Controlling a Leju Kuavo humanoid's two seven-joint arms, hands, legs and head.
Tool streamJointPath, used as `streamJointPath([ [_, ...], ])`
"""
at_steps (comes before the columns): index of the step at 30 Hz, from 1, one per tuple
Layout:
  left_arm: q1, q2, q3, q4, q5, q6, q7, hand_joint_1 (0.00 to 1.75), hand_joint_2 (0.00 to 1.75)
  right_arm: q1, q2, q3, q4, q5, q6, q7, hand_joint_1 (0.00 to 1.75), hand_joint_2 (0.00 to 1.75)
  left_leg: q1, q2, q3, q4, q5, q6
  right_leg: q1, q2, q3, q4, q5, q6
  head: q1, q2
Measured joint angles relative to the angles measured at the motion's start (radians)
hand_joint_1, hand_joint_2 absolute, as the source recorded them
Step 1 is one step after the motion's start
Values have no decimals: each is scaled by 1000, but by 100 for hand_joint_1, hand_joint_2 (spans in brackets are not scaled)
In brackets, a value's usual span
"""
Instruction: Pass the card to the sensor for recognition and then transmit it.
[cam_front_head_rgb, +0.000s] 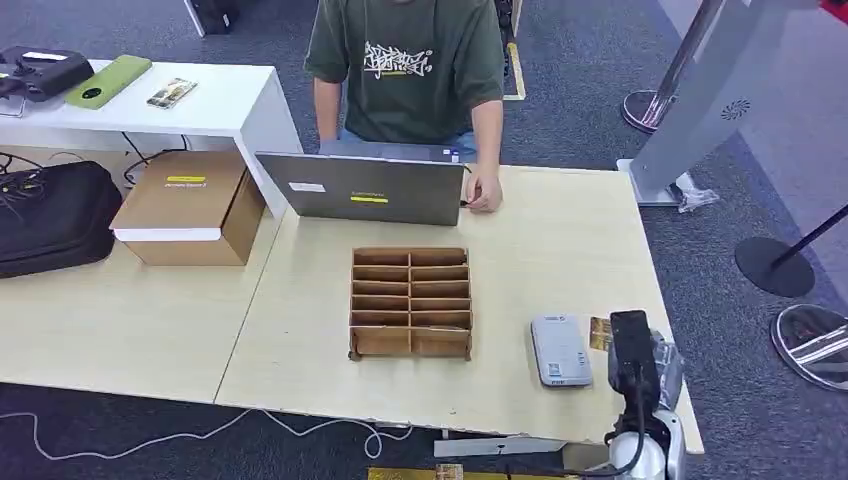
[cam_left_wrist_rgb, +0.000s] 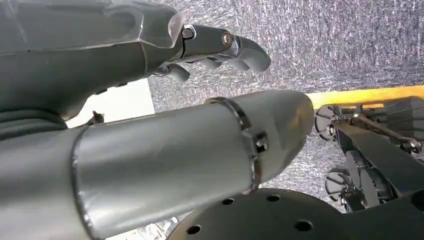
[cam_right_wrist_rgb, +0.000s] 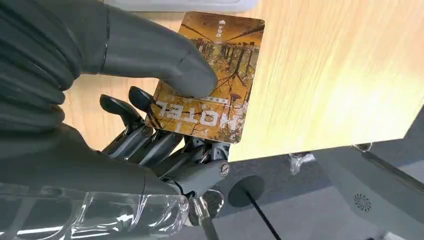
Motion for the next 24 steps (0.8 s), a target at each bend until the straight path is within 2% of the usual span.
streamJointPath([
  [18, 0, 0, 0, 0, -12, 0, 0, 0, 0, -39, 3, 7, 81, -2, 9, 5, 175, 175, 0, 0, 0, 0, 0, 0, 0, 0, 0, 0, 0, 0, 0, 0],
  [24, -2, 2, 0, 0, -42, 0, 5, 0, 0, -114, 2, 8, 198, 3, 4, 30, 175, 175, 0, 2, 1, 0, 0, 0, 0, 1, 0, 0, 0, 0, 0, 0],
])
